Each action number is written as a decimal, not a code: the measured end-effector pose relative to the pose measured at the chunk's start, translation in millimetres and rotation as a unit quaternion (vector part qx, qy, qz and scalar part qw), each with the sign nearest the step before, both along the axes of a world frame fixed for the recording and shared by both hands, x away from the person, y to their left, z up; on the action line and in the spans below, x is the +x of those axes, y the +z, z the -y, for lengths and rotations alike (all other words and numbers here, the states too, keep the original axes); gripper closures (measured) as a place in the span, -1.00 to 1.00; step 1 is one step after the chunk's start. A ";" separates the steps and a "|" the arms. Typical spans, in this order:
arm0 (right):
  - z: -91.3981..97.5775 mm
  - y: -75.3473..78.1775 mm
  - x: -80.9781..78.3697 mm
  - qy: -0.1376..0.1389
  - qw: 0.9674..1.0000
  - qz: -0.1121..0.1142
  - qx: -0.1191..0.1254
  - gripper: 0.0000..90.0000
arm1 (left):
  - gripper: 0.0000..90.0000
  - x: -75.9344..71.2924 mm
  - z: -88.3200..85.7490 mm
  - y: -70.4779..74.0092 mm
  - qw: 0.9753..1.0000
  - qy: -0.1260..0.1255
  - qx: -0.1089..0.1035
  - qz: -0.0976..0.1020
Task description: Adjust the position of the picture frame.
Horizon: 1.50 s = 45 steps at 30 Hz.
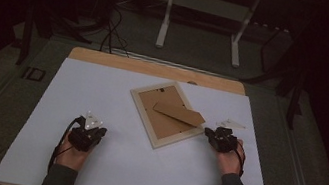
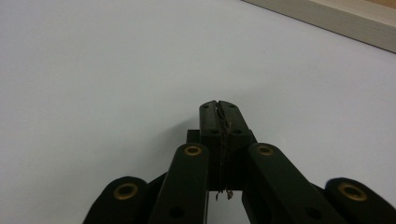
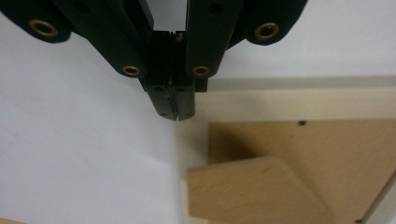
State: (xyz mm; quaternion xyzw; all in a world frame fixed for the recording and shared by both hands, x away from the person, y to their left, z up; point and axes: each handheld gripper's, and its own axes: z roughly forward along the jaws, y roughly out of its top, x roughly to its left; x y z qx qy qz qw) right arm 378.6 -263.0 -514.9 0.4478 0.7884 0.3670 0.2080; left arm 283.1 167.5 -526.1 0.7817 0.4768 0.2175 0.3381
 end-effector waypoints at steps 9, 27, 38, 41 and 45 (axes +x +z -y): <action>-5.9 -0.5 17.0 -0.025 1.000 0.000 0.005 1.00 | 0.99 0.2 -0.7 0.0 1.000 0.003 -0.003 -0.002; -5.4 -17.3 34.2 -0.036 0.998 -0.041 0.010 1.00 | 0.99 0.7 -0.8 -0.3 1.000 0.020 0.002 -0.002; -7.2 -17.2 29.8 -0.022 0.999 -0.042 0.004 1.00 | 0.97 0.8 0.4 -1.1 1.000 0.018 0.002 -0.003; -8.7 -17.3 27.0 -0.021 0.999 -0.041 0.003 1.00 | 0.97 0.9 0.5 -1.2 1.000 0.017 0.003 -0.004; -10.6 -17.6 23.2 -0.019 0.999 -0.038 0.001 1.00 | 0.96 1.0 -0.1 -1.1 1.000 0.021 0.007 -0.005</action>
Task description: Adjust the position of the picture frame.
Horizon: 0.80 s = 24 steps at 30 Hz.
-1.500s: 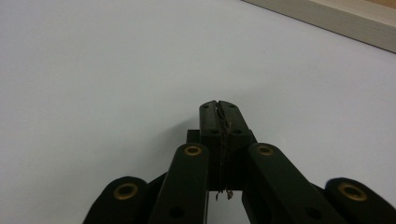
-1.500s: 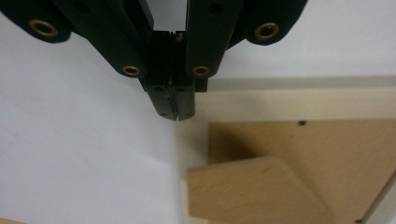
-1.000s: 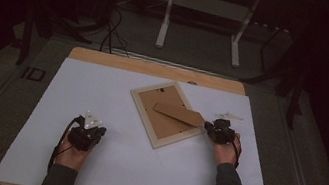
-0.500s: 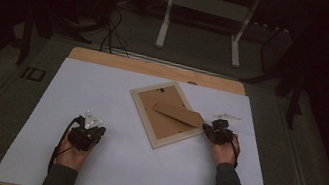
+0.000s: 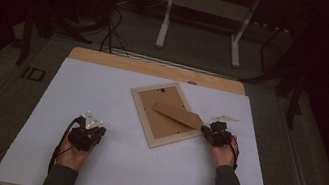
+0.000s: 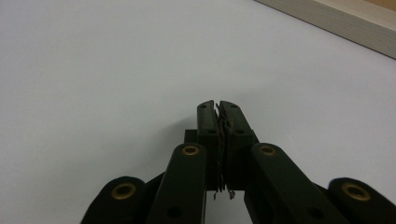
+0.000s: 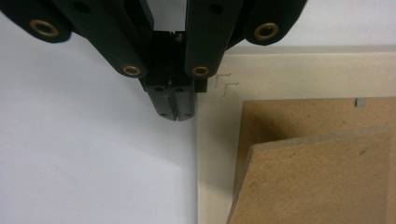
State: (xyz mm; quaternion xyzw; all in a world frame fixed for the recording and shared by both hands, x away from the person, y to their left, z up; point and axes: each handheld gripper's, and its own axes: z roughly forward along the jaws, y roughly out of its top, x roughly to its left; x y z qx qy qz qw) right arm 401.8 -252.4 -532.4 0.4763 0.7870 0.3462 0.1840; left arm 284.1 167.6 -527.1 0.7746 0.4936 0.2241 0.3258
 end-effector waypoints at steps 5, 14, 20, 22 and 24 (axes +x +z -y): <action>-3.4 -0.1 -5.5 0.004 1.000 0.004 -0.006 1.00 | 0.94 -0.4 0.1 0.2 1.000 0.004 -0.001 0.003; -8.0 -0.2 -12.5 0.003 1.000 0.007 -0.009 1.00 | 0.92 -0.4 1.2 -0.2 1.000 -0.003 -0.003 0.003; -13.4 -0.1 -22.2 0.019 1.000 0.005 -0.010 1.00 | 0.93 -0.2 2.7 -0.4 1.000 -0.008 0.000 0.004; -14.9 -0.3 -25.0 0.021 1.000 0.006 -0.009 1.00 | 0.92 -0.2 2.8 -0.4 1.000 -0.008 0.001 0.004; -16.0 -0.4 -27.2 0.023 1.000 0.006 -0.010 1.00 | 0.92 -0.1 2.7 -0.3 1.000 -0.008 0.001 0.004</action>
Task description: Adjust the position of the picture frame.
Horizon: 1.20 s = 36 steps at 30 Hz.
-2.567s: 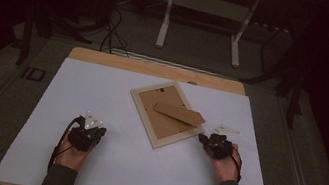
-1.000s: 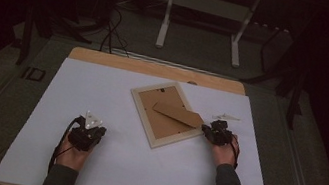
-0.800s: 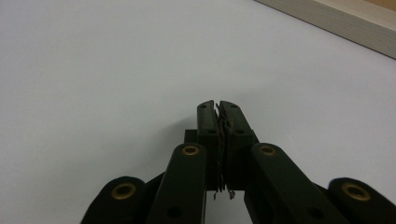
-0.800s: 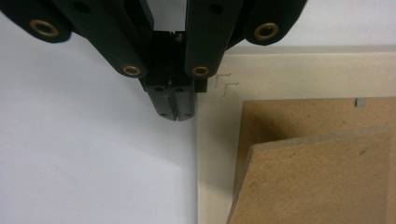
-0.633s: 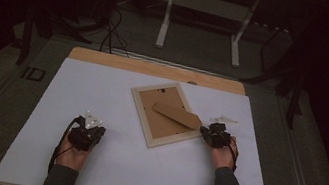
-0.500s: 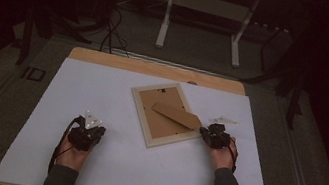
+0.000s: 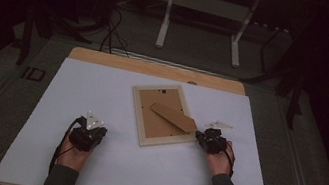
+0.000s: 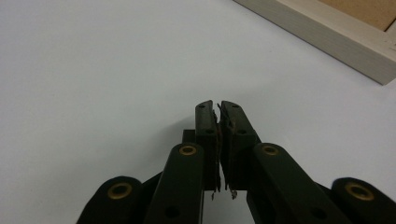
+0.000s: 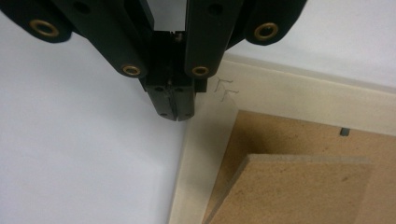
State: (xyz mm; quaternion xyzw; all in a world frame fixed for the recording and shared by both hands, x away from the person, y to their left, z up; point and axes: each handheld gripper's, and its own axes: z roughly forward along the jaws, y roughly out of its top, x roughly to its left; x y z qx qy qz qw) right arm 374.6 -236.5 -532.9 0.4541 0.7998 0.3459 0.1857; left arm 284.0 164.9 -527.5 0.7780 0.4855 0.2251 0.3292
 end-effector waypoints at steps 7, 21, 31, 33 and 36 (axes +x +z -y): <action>-4.2 -0.4 -7.1 0.012 1.000 -0.003 0.006 1.00 | 0.92 0.4 0.6 -0.4 1.000 -0.003 -0.001 -0.001; -17.2 -1.4 -18.8 0.031 1.000 -0.005 0.001 1.00 | 0.92 5.5 9.5 -3.0 1.000 -0.017 -0.007 -0.009; -24.6 -1.4 -23.5 0.043 0.999 -0.007 0.003 1.00 | 0.93 14.7 29.4 -6.4 0.999 -0.026 -0.021 -0.021; -25.1 -1.5 -23.9 0.044 0.999 -0.007 0.004 1.00 | 0.93 17.1 34.3 -7.6 0.999 -0.027 -0.020 -0.023; -25.0 -1.5 -23.5 0.041 0.999 -0.011 0.009 1.00 | 0.93 21.1 39.3 -10.2 0.999 -0.023 -0.026 -0.026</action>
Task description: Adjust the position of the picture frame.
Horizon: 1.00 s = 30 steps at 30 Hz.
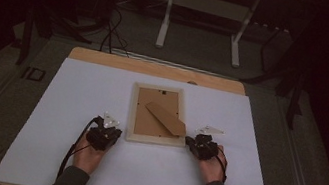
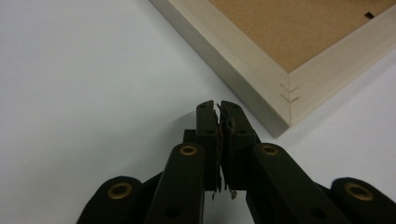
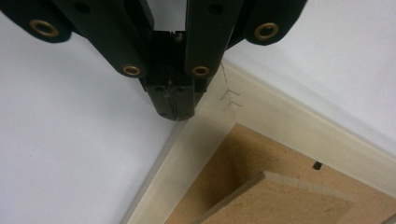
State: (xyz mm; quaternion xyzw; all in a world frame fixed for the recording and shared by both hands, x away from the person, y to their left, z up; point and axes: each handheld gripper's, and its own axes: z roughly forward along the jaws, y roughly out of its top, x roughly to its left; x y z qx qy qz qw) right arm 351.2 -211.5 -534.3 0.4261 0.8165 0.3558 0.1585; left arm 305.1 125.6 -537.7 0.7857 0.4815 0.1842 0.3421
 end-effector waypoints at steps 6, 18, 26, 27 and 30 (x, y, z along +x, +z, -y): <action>-0.4 -1.2 4.6 -0.019 1.000 -0.007 0.020 1.00 | 0.91 5.3 5.3 -0.3 1.000 0.007 -0.010 -0.002; -6.3 -0.2 6.1 -0.041 0.998 -0.023 0.031 1.00 | 1.00 9.8 5.3 -0.4 0.998 0.021 -0.044 -0.025; -10.0 1.1 1.4 -0.040 0.999 -0.024 0.022 1.00 | 1.00 10.6 0.9 0.4 0.998 0.015 -0.045 -0.031; -10.3 1.0 0.8 -0.039 0.999 -0.023 0.022 1.00 | 1.00 10.5 0.6 0.7 0.999 0.015 -0.042 -0.030; -11.5 0.8 -2.6 -0.034 0.999 -0.022 0.021 1.00 | 1.00 10.2 -0.6 1.4 0.999 0.016 -0.036 -0.030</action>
